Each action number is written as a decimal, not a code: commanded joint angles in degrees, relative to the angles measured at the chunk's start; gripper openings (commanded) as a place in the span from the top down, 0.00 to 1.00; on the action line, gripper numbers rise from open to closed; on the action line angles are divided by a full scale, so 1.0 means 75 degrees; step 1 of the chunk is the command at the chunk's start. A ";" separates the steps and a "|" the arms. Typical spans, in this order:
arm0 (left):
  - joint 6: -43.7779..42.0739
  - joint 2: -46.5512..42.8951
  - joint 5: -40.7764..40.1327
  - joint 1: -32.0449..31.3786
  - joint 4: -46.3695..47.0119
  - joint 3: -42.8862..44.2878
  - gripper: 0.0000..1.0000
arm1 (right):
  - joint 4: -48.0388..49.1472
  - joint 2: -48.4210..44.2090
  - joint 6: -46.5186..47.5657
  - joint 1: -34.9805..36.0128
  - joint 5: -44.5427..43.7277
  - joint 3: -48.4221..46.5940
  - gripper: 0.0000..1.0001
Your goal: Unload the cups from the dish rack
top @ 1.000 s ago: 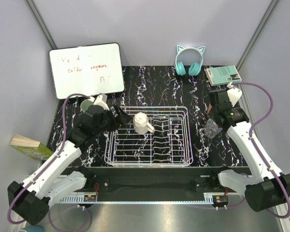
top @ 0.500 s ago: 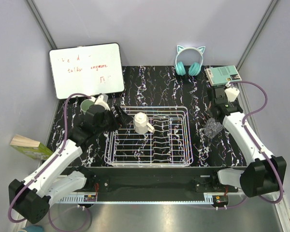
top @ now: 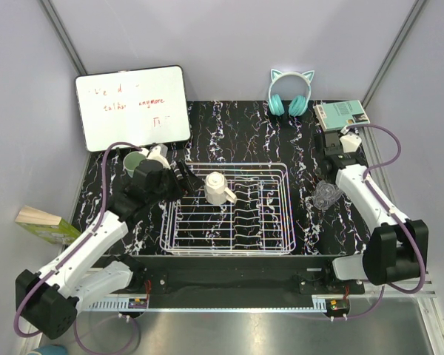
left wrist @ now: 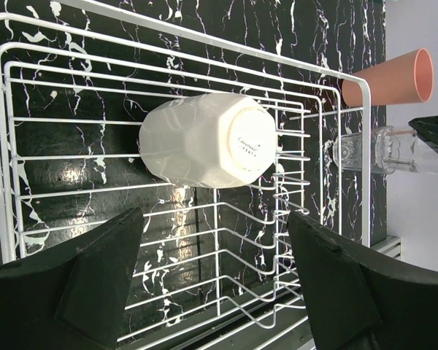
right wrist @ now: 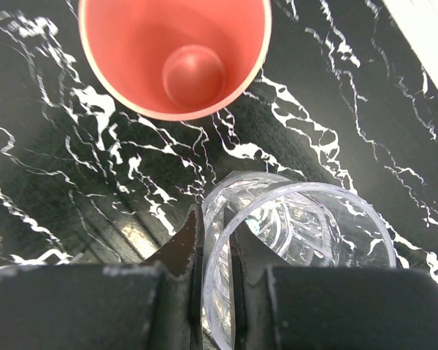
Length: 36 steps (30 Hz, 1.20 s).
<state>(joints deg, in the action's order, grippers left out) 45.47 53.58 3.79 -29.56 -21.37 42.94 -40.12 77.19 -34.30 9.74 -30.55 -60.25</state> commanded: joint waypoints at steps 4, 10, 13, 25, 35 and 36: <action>-0.0052 0.0063 -0.0049 0.0027 0.0212 -0.0088 0.17 | 0.0427 0.0337 0.0039 -0.0044 0.0357 0.0146 1.00; -0.0016 0.0098 -0.0025 0.0016 0.0247 -0.0147 0.17 | 0.0509 0.0115 -0.0067 -0.0044 0.0615 0.0322 0.89; -0.0005 0.0098 -0.0025 0.0004 0.0271 -0.0170 0.16 | 0.0603 -0.0248 -0.0079 -0.0044 0.0697 0.0334 0.71; -0.0157 0.0168 -0.0084 -0.0066 0.0352 0.0005 0.14 | 0.0930 -0.1747 0.0074 -0.0044 0.1537 0.0228 0.43; -0.1000 0.1443 -0.0786 -0.0687 0.0271 0.0941 0.04 | 0.1856 -0.2907 -0.0043 0.0037 0.4833 0.0579 0.24; -0.1012 0.1585 -0.0822 -0.0711 0.0236 0.1059 0.04 | 0.1985 -0.2990 -0.0090 0.0072 0.5043 0.0615 0.24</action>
<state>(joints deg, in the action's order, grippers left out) 41.04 61.52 1.69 -33.71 -21.10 45.67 -30.22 56.99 -33.95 9.65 -4.62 -57.19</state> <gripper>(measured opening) 0.952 0.757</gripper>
